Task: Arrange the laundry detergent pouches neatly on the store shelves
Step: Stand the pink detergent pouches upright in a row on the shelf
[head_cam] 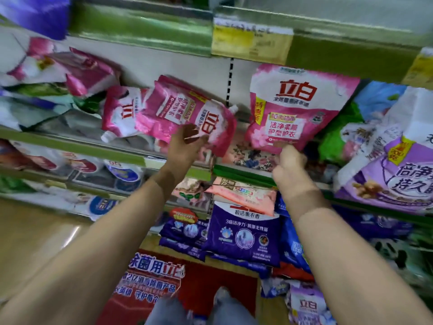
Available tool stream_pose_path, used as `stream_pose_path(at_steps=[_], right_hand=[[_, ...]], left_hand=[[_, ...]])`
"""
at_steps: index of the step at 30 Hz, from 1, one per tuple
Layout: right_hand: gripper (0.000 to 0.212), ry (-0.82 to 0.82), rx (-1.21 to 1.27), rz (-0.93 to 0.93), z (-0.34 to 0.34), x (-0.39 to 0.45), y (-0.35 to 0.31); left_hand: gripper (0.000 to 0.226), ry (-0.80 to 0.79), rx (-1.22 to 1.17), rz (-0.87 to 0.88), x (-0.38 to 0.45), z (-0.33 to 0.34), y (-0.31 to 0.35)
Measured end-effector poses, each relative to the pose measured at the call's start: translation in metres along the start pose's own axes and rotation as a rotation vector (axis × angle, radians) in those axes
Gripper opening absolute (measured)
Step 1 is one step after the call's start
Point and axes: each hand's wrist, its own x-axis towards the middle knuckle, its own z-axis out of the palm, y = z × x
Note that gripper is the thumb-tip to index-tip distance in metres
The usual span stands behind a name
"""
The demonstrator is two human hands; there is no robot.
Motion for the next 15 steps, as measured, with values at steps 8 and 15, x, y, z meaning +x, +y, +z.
stream_pose_path(at_steps=[8, 15], right_hand=[[0.017, -0.186, -0.052, 0.219, 0.072, -0.062, 0.06], [0.033, -0.094, 0.023, 0.243, 0.124, -0.092, 0.106]], left_hand=[[0.017, 0.2, -0.206, -0.043, 0.024, -0.094, 0.0], [0.024, 0.274, -0.168, -0.028, 0.066, -0.142, 0.003]])
